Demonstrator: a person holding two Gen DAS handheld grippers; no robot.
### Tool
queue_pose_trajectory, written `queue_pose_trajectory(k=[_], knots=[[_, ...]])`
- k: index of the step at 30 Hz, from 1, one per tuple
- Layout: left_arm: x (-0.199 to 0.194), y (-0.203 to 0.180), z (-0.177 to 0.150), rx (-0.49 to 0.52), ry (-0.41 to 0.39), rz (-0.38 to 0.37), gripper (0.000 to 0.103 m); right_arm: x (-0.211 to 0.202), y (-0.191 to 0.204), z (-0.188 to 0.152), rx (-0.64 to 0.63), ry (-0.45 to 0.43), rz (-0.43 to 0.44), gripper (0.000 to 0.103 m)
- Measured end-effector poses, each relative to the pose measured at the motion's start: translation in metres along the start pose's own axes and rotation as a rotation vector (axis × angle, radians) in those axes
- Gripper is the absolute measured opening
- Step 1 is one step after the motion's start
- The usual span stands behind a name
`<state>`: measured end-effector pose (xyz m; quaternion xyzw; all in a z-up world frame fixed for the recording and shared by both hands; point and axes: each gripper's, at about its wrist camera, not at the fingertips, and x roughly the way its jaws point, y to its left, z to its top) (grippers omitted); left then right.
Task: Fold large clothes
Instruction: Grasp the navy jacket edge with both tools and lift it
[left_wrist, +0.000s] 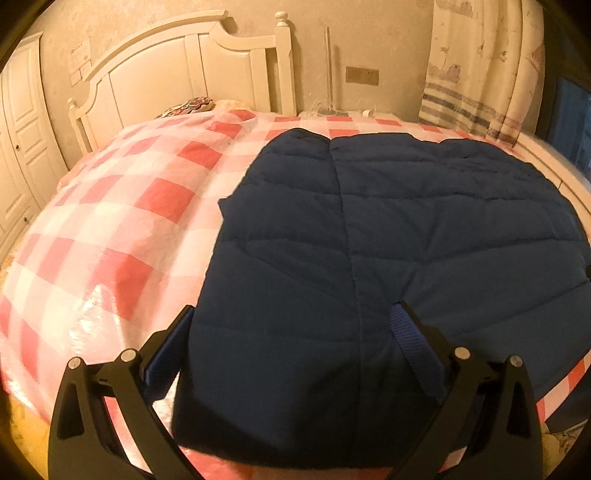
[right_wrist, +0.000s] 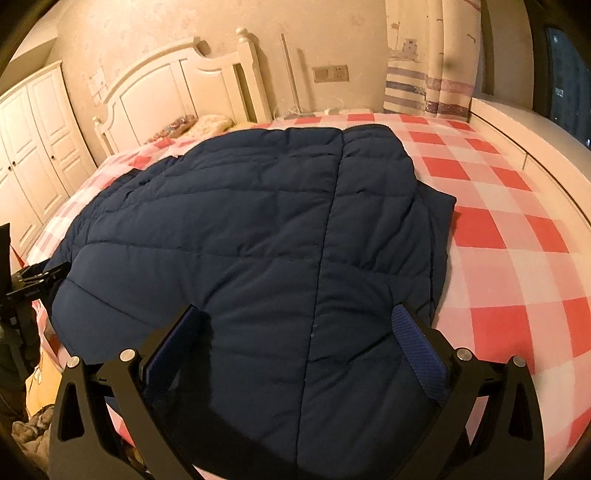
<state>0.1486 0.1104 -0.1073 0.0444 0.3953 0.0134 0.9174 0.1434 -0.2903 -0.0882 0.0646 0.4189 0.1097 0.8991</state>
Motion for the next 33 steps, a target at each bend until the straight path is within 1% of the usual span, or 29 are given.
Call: queue_pose_trajectory(k=[1,2,3,4,5,6,7,8,9,11,12,14,16,17,18,19,21,24,30,32,33], knots=[[-0.005,-0.001,0.004,0.01,-0.003,0.013,0.101,-0.003,0.002,0.003,-0.004,0.025,-0.013,0.098],[-0.011,-0.004,0.012,0.026,-0.026,0.017,0.101,-0.005,0.005,0.011,-0.017,0.055,-0.033,0.098],[-0.018,-0.005,0.018,0.037,-0.049,0.018,0.101,-0.009,0.006,0.018,-0.028,0.059,-0.054,0.098],[-0.025,-0.009,0.032,0.053,-0.082,0.028,0.101,-0.013,0.008,0.028,-0.041,0.039,-0.072,0.098],[-0.028,-0.012,0.044,0.061,-0.106,0.042,0.101,-0.018,0.011,0.042,-0.051,0.006,-0.072,0.098],[-0.032,-0.017,0.063,0.068,-0.142,0.059,0.101,-0.02,0.013,0.056,-0.056,-0.021,-0.072,0.098],[-0.032,-0.02,0.08,0.07,-0.167,0.055,0.101,-0.021,0.014,0.068,-0.06,-0.043,-0.079,0.098],[-0.029,-0.022,0.092,0.069,-0.175,0.047,0.101,-0.019,0.016,0.079,-0.066,-0.061,-0.083,0.098],[-0.019,-0.025,0.11,0.07,-0.166,0.05,0.101,-0.013,0.018,0.097,-0.078,-0.079,-0.081,0.098],[0.017,-0.028,0.142,0.056,-0.099,0.07,0.101,0.007,0.019,0.122,-0.077,-0.067,-0.084,0.098],[0.031,-0.029,0.15,0.048,-0.075,0.083,0.101,0.024,0.015,0.136,-0.057,-0.037,-0.095,0.098],[0.065,-0.028,0.161,0.037,-0.027,0.117,0.101,0.05,0.006,0.149,-0.03,0.004,-0.122,0.098],[0.094,-0.028,0.157,0.047,0.022,0.148,0.101,0.086,-0.011,0.151,0.004,0.08,-0.171,0.098],[0.105,-0.029,0.153,0.055,0.046,0.154,0.101,0.105,-0.022,0.144,0.029,0.135,-0.174,0.099],[0.126,-0.027,0.144,0.057,0.121,0.142,0.101,0.113,-0.031,0.137,0.07,0.158,-0.133,0.099],[0.131,-0.025,0.144,0.043,0.141,0.128,0.101,0.114,-0.04,0.133,0.118,0.143,-0.086,0.099],[0.133,-0.02,0.144,0.023,0.14,0.118,0.101,0.111,-0.045,0.132,0.138,0.124,-0.069,0.099],[0.136,-0.02,0.142,0.024,0.144,0.119,0.101,0.111,-0.041,0.13,0.119,0.117,-0.089,0.099],[0.134,-0.022,0.142,0.027,0.135,0.128,0.101,0.11,-0.044,0.129,0.134,0.104,-0.069,0.099],[0.134,-0.022,0.142,0.025,0.137,0.127,0.101,0.11,-0.045,0.131,0.136,0.113,-0.061,0.098],[0.132,-0.022,0.14,0.024,0.136,0.127,0.101,0.101,-0.045,0.13,0.142,0.102,-0.062,0.098]])
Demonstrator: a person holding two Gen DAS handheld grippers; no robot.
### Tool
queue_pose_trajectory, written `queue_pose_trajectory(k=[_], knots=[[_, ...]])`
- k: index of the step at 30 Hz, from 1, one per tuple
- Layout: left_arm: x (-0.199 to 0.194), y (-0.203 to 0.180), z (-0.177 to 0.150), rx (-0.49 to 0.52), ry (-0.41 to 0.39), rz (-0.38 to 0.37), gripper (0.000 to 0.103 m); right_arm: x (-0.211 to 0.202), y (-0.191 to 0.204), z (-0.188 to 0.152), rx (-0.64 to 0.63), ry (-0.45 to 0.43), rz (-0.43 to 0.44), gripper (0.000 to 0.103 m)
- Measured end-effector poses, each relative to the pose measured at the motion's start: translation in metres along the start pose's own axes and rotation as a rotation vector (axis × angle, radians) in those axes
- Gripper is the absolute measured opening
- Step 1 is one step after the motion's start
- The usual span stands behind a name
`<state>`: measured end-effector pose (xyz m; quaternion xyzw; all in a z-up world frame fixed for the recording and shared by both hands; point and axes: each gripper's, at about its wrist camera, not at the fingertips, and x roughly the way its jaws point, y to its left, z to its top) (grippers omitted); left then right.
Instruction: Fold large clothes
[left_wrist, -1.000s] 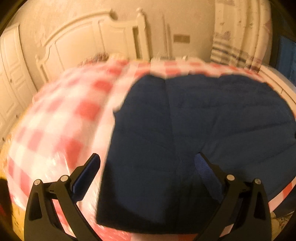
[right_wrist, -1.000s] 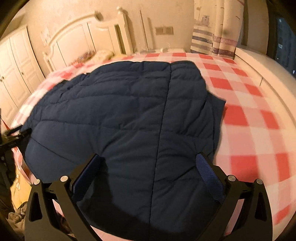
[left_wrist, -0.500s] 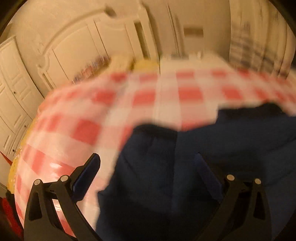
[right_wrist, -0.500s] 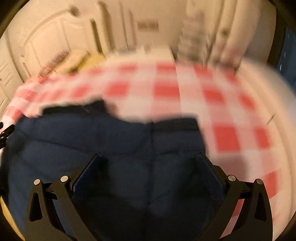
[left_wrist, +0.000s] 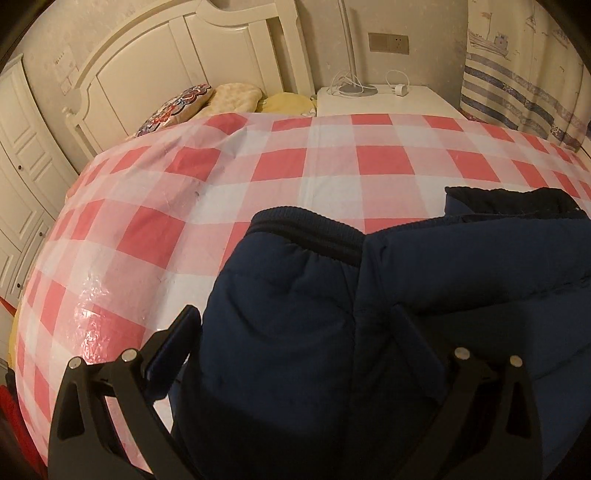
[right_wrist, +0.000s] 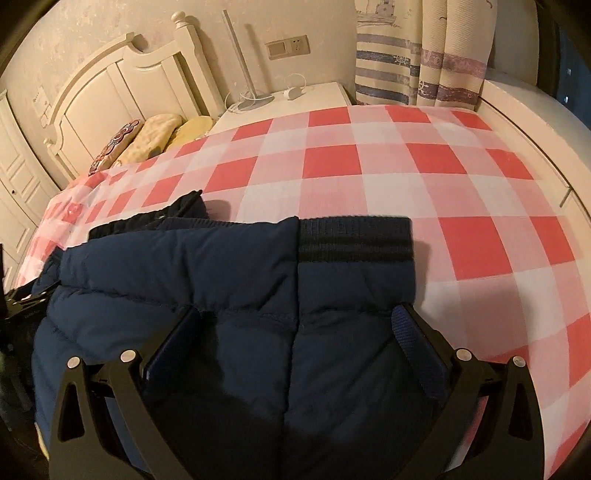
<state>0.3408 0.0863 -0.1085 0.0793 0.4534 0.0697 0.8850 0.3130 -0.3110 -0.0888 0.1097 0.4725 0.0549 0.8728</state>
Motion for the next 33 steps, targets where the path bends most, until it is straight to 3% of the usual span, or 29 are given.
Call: queue_pose_trajectory(k=[2,5,10,16,22,26,33], knots=[[0.0,0.0,0.001,0.0,0.0,0.0,0.101,-0.029,-0.001,-0.01,0.017,-0.069,0.026,0.098],[0.002,0.0,0.001,-0.002,0.003,0.0,0.101,-0.089,-0.008,-0.047,0.04,-0.185,0.132,0.098],[0.001,-0.001,0.001,0.004,-0.004,0.013,0.101,-0.164,-0.058,-0.143,0.207,-0.294,0.275,0.098],[0.0,-0.006,0.001,0.019,-0.01,0.047,0.101,-0.174,-0.081,-0.216,0.35,-0.249,0.418,0.095],[0.0,-0.006,0.0,0.019,-0.011,0.05,0.101,-0.133,-0.055,-0.212,0.333,-0.143,0.461,0.092],[0.0,-0.007,-0.001,0.025,-0.014,0.059,0.101,-0.122,-0.025,-0.185,0.306,-0.13,0.351,0.097],[0.0,-0.005,0.0,0.005,-0.014,0.083,0.101,-0.084,-0.013,-0.14,0.423,-0.2,0.292,0.098]])
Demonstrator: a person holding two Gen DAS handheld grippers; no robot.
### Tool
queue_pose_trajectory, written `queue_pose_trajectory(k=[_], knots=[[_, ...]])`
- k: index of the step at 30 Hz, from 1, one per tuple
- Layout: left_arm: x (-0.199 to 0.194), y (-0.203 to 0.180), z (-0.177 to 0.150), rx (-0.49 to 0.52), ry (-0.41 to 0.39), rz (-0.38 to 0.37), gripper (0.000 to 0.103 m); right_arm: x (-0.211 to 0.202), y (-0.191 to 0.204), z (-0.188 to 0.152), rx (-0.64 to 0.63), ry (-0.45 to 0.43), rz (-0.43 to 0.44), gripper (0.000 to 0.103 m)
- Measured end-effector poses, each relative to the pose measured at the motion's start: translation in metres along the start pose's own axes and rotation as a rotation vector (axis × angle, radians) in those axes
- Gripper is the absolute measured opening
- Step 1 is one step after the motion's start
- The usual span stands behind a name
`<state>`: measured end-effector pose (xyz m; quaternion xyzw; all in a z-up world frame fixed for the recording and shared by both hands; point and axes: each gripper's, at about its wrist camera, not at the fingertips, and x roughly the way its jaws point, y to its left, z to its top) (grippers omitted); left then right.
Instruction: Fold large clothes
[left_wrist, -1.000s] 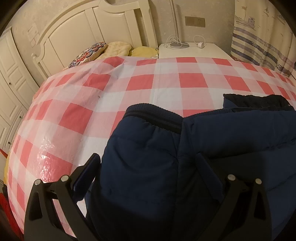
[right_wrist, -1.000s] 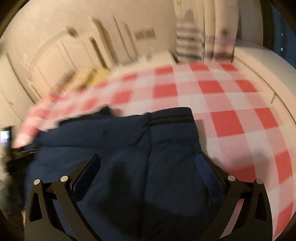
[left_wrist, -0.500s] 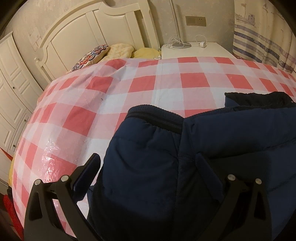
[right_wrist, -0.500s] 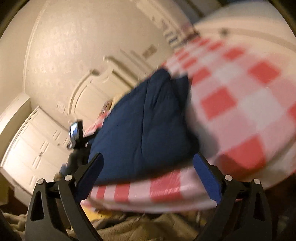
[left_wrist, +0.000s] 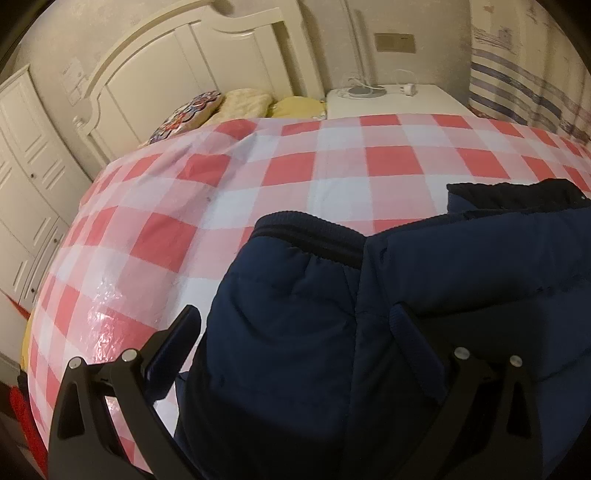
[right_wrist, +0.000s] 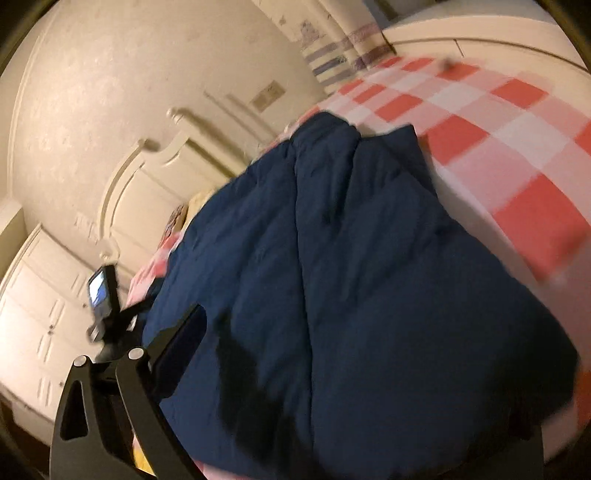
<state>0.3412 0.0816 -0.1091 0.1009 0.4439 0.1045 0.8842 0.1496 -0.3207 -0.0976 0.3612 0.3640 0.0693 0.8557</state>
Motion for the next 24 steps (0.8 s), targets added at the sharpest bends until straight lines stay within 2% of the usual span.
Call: queue_pose_trajectory(k=[1,3,4,6,7,11,15,17,18,20,22,24], knots=[[0.0,0.001,0.0,-0.009,0.002,0.003,0.101,0.005,0.001,0.004,-0.004,-0.021,0.019,0.096],[-0.001,0.005,0.001,-0.028,-0.005,0.003,0.098,0.005,-0.008,0.009,0.006,-0.076,0.112,0.068],[-0.004,0.004,0.001,-0.023,-0.014,0.005,0.097,0.0,-0.016,0.01,0.038,-0.098,0.153,0.049],[-0.015,-0.005,0.003,0.018,-0.05,0.03,0.093,-0.013,-0.026,0.01,0.032,-0.131,0.228,0.04],[-0.026,-0.011,0.005,0.032,-0.086,0.036,0.092,-0.018,-0.026,0.009,0.016,-0.142,0.234,0.038],[-0.076,-0.043,0.023,-0.014,-0.163,-0.133,0.094,-0.048,-0.019,-0.003,-0.058,-0.188,0.27,0.036],[-0.089,-0.116,0.032,0.14,-0.163,-0.102,0.098,-0.076,-0.003,-0.006,-0.139,-0.23,0.279,0.036],[-0.069,-0.161,0.016,0.293,-0.074,-0.083,0.099,-0.09,0.009,-0.008,-0.189,-0.255,0.282,0.036],[-0.065,-0.172,0.009,0.33,-0.065,-0.057,0.099,-0.097,0.016,-0.008,-0.222,-0.27,0.276,0.036],[-0.077,-0.164,0.003,0.283,-0.109,-0.043,0.098,-0.104,0.03,-0.005,-0.276,-0.277,0.258,0.036],[-0.098,-0.14,-0.004,0.21,-0.144,-0.091,0.095,-0.106,0.036,-0.004,-0.304,-0.281,0.247,0.036],[-0.134,-0.104,-0.026,0.14,-0.221,-0.127,0.095,-0.108,0.042,-0.003,-0.323,-0.283,0.24,0.036]])
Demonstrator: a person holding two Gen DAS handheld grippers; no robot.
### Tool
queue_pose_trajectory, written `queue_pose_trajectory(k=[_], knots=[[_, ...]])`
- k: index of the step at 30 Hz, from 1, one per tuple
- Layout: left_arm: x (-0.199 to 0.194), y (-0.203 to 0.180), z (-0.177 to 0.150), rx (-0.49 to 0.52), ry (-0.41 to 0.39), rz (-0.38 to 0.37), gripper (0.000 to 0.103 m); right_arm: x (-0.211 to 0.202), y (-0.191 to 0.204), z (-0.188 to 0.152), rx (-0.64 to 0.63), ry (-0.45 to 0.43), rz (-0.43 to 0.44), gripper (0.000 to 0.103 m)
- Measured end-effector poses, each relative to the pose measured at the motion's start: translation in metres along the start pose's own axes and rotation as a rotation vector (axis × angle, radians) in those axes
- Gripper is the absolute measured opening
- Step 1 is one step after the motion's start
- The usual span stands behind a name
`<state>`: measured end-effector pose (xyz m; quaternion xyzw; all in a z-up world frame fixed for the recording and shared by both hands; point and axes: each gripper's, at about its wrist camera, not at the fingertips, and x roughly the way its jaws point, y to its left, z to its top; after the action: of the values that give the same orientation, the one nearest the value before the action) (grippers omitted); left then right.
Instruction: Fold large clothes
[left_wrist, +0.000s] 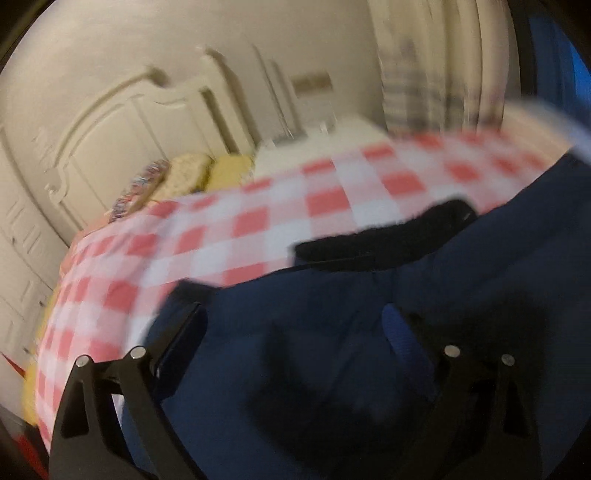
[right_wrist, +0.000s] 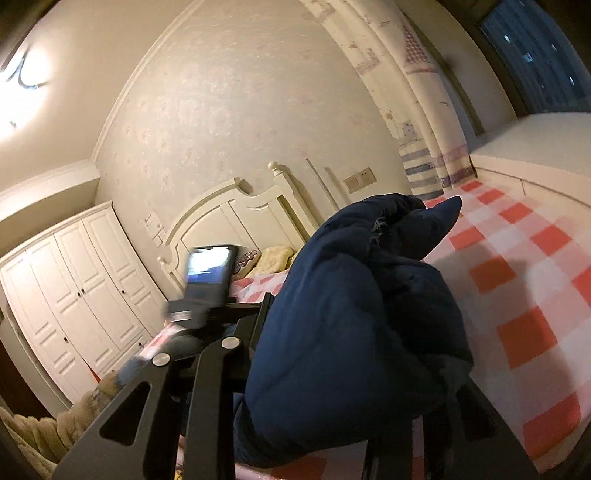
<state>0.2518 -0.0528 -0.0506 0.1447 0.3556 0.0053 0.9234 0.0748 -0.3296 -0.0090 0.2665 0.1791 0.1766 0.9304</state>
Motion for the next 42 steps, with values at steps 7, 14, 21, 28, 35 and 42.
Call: queue_pose_trajectory(k=[7,14,21,28,35,42], knots=[[-0.06,-0.022,-0.115,0.197,-0.015,-0.135,0.096,0.014,0.039,0.014,-0.086,-0.015,0.005,0.036],[-0.108,0.122,-0.127,-0.123,-0.13,-0.258,0.095,0.072,0.167,0.007,-0.502,0.062,-0.001,0.036],[-0.161,0.285,-0.138,-0.447,-0.286,-0.022,0.096,0.201,0.292,-0.096,-0.978,0.361,-0.073,0.044],[-0.136,0.272,-0.101,-0.308,-0.236,-0.076,0.099,0.248,0.309,-0.217,-1.406,0.423,-0.195,0.067],[-0.075,0.169,0.019,-0.003,-0.129,-0.242,0.101,0.238,0.298,-0.225,-1.476,0.358,-0.172,0.067],[0.079,0.122,-0.009,-0.009,0.103,-0.214,0.101,0.203,0.304,-0.235,-1.504,0.327,-0.097,0.067]])
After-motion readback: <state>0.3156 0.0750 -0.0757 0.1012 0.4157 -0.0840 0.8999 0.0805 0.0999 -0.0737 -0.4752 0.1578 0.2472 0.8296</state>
